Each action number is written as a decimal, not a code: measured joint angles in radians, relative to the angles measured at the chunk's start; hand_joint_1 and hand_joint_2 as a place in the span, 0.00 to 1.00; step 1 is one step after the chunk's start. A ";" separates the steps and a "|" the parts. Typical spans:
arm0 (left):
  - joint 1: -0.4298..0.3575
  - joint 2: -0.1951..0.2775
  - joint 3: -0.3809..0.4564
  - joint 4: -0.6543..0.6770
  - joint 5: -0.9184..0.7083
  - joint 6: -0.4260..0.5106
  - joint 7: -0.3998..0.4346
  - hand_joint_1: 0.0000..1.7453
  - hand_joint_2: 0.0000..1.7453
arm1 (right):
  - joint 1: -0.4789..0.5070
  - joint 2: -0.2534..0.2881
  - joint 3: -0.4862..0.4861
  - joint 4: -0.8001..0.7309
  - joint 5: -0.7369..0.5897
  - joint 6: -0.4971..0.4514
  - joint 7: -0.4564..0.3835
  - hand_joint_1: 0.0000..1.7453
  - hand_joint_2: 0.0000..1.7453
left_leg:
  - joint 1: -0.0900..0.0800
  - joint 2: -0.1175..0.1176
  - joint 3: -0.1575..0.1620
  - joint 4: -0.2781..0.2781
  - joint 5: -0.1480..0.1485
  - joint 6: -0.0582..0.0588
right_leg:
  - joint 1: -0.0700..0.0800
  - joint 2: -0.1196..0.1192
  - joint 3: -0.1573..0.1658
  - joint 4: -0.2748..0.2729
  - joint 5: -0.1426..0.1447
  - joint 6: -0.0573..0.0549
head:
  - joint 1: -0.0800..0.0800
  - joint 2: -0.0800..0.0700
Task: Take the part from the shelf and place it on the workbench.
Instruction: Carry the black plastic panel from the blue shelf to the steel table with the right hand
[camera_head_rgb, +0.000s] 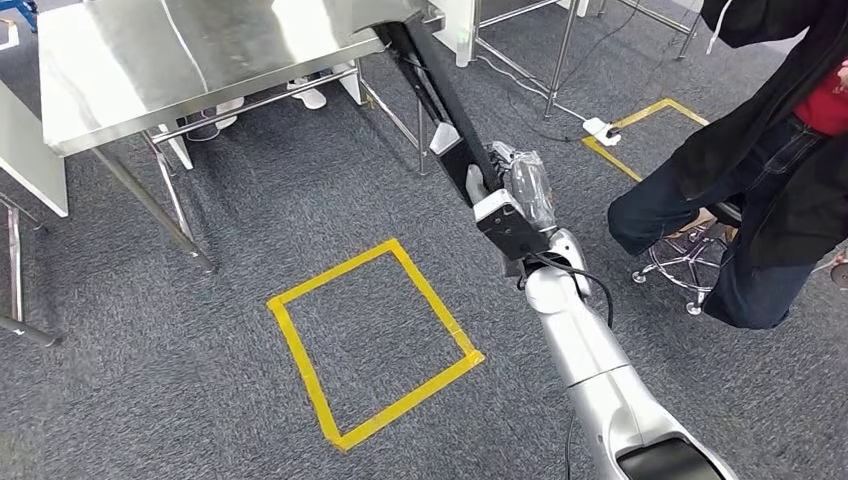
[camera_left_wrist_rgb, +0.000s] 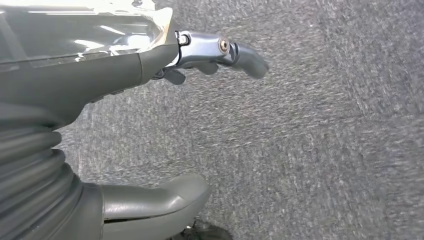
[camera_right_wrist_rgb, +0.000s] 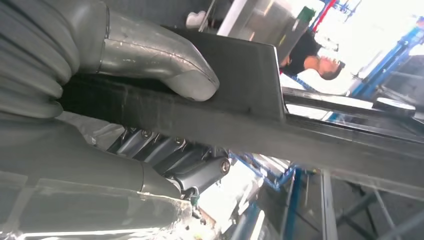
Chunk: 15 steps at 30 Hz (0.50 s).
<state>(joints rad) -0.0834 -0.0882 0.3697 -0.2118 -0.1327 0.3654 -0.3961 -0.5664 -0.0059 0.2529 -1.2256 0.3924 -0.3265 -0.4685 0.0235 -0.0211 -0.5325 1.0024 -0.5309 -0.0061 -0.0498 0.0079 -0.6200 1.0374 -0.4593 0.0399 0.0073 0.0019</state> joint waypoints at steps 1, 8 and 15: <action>0.000 0.001 0.000 0.000 0.000 0.001 -0.001 0.00 1.00 | -0.003 0.000 0.000 0.002 -0.001 -0.001 -0.001 1.00 1.00 | 0.002 0.004 -0.003 0.013 -0.005 -0.002 | 0.000 0.001 0.009 0.000 -0.008 -0.009 | 0.000 0.000; 0.009 -0.001 0.007 0.002 -0.001 0.003 0.000 0.00 1.00 | -0.012 -0.003 0.000 0.012 0.017 -0.012 0.005 1.00 1.00 | -0.002 0.018 -0.274 0.286 0.036 0.009 | 0.017 0.003 0.121 -0.013 -0.094 -0.031 | -0.003 0.000; 0.014 0.004 0.012 0.006 -0.005 0.004 0.005 0.00 1.00 | -0.020 -0.012 0.001 0.020 0.036 -0.022 0.021 1.00 1.00 | -0.047 0.020 -0.156 0.000 0.197 0.103 | 0.026 0.005 0.263 -0.100 -0.126 0.007 | -0.010 0.000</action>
<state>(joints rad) -0.0693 -0.0846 0.3820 -0.2058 -0.1372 0.3689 -0.3910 -0.5862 -0.0176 0.2541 -1.2053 0.4282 -0.3483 -0.4480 -0.0234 -0.0010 -0.6889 1.0027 -0.3335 0.0965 -0.0237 0.0129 -0.3574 0.9370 -0.5854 0.0468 -0.0027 0.0018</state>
